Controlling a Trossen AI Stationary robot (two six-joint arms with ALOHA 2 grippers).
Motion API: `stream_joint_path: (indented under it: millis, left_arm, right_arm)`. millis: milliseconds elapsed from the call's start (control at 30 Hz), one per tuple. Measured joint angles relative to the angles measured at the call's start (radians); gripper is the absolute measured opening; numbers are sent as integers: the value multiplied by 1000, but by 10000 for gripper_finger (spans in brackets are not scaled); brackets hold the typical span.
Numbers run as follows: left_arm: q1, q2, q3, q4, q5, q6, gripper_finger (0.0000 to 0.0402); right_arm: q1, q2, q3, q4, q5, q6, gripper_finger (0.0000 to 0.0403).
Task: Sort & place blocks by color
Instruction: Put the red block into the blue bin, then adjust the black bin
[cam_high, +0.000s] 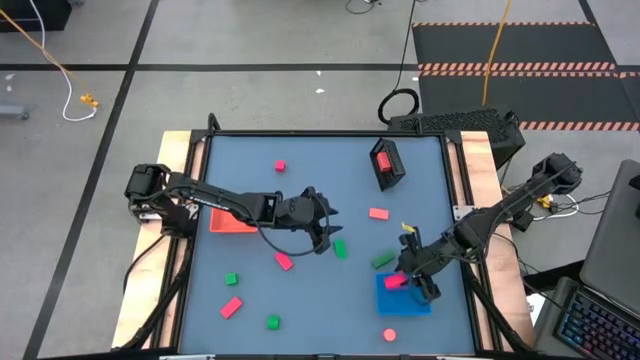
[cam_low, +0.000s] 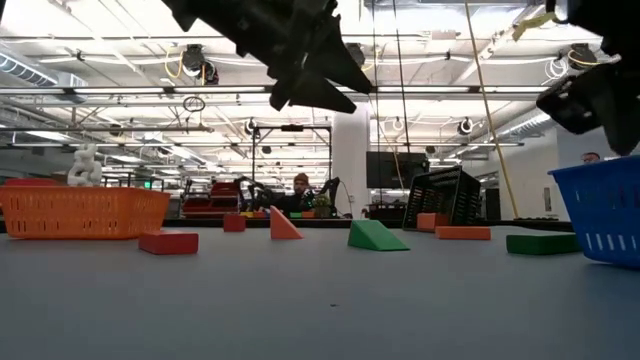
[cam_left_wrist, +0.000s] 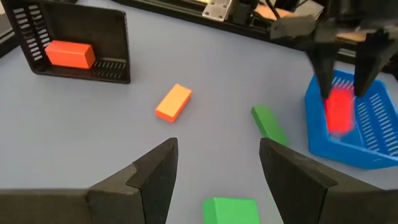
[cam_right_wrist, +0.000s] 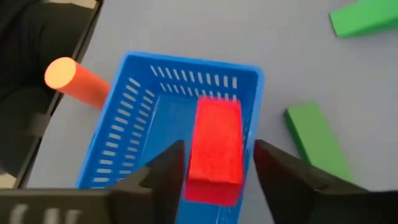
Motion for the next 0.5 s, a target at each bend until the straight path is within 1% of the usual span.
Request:
stream_joint_path:
  millis: [133, 233, 300, 333, 400, 467, 500]
  left_arm:
    - [0, 0, 0, 10, 0, 0, 230]
    - [0, 0, 0, 19, 0, 9, 230]
    - [4, 0, 0, 20, -1, 26, 230]
    - [7, 0, 0, 22, 0, 34, 230]
    - [18, 0, 0, 28, 0, 43, 230]
    - [28, 0, 0, 29, -2, 43, 230]
    - [30, 0, 0, 29, -5, 43, 230]
  right_arm:
    - [0, 0, -9, 0, -1, 62, 245]
    - [-1, -5, -10, 10, 0, 65, 259]
    - [-10, -17, -10, 43, 26, 21, 262]
    - [-19, -29, -10, 70, 55, -10, 262]
    - [-40, -60, -10, 126, 154, -89, 259]
    - [-65, -97, -10, 187, 312, -184, 254]
    - [-75, -117, -10, 202, 413, -229, 251]
